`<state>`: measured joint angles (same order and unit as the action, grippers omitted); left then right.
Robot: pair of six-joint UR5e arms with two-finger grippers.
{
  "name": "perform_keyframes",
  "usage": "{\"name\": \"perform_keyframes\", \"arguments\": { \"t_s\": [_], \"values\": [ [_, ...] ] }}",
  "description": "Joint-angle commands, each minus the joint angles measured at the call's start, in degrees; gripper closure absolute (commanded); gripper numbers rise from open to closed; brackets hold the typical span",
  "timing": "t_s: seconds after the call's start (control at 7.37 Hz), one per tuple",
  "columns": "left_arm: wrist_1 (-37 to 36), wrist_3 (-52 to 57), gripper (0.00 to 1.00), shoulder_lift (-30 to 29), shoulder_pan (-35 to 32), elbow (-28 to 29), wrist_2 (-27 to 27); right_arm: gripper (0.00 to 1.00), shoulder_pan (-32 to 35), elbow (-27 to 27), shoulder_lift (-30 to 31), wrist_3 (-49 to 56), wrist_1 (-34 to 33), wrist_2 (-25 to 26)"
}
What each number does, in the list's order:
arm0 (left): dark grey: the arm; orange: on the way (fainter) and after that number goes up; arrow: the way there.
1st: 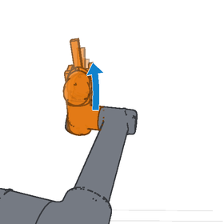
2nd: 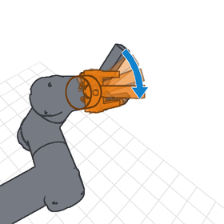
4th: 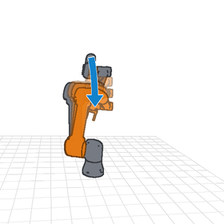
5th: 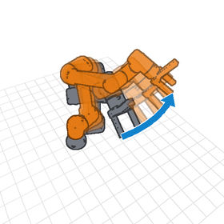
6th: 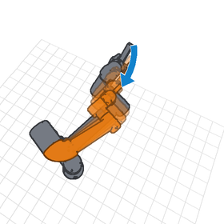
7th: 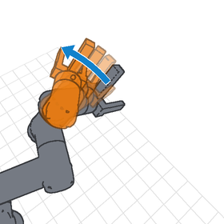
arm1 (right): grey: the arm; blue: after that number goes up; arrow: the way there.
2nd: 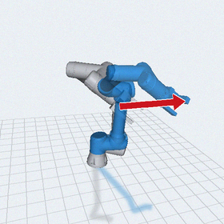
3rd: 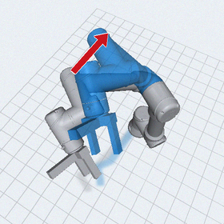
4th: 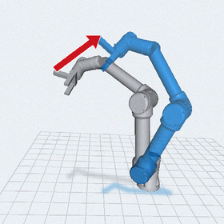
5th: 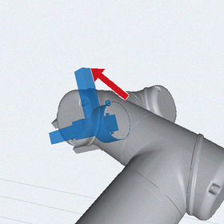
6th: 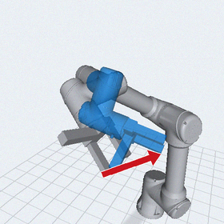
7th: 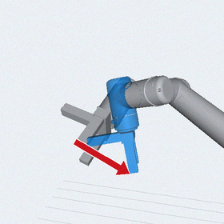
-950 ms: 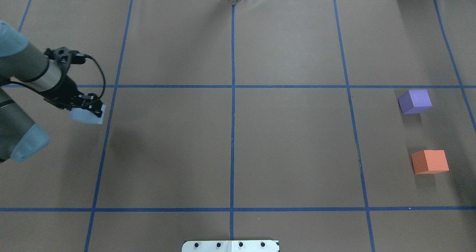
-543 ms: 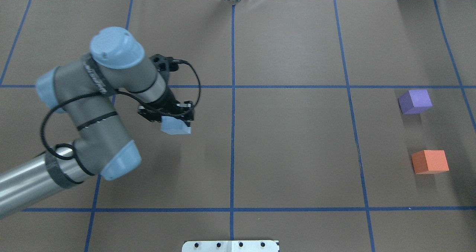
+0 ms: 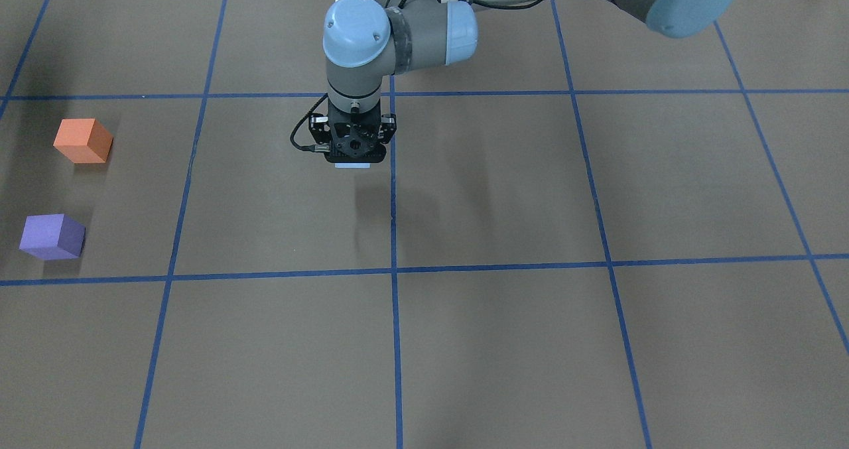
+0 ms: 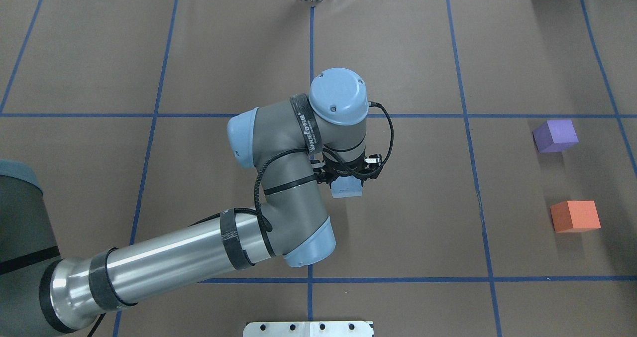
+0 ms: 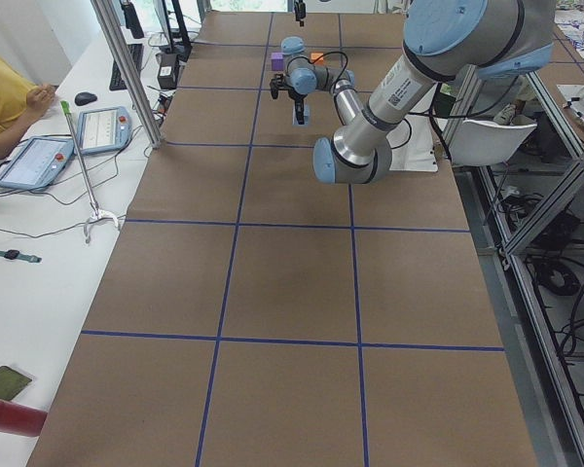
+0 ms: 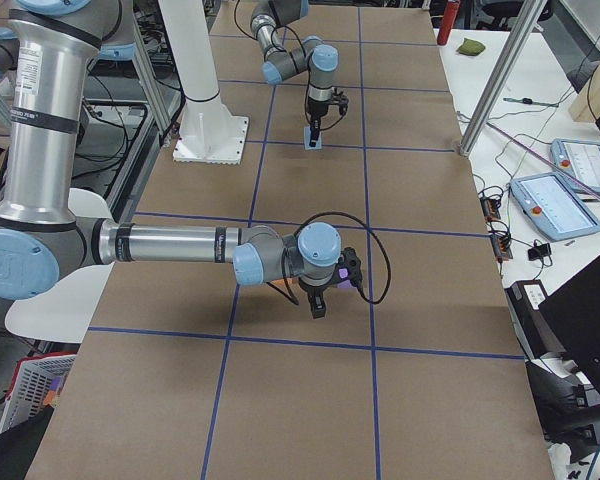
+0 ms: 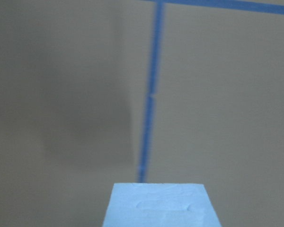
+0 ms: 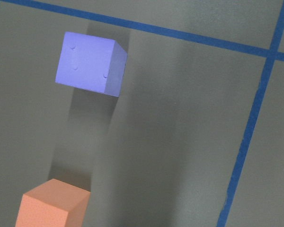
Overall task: Place blue block between orange and purple blocks
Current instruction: 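Carry the light blue cube with the left gripper toward the table center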
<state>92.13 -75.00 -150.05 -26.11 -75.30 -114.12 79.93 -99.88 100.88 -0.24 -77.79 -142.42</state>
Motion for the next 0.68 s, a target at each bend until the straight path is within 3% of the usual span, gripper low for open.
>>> {"name": "perform_keyframes", "arguments": {
  "t_s": [0.0,0.41,0.54],
  "values": [
    [3.5,-0.1,1.00,-6.3,1.3,11.5,2.9,0.00,0.0,-0.4,-0.1,0.2,0.1,-0.1],
    [8.6,-0.1,1.00,-7.9,3.5,16.6,7.9,0.00,0.0,-0.4,-0.1,0.2,0.1,-1.3],
    [8.6,-0.2,0.47,-8.1,3.5,16.6,8.2,0.00,0.0,-0.5,-0.1,0.2,0.1,-1.3]
  ]
}}
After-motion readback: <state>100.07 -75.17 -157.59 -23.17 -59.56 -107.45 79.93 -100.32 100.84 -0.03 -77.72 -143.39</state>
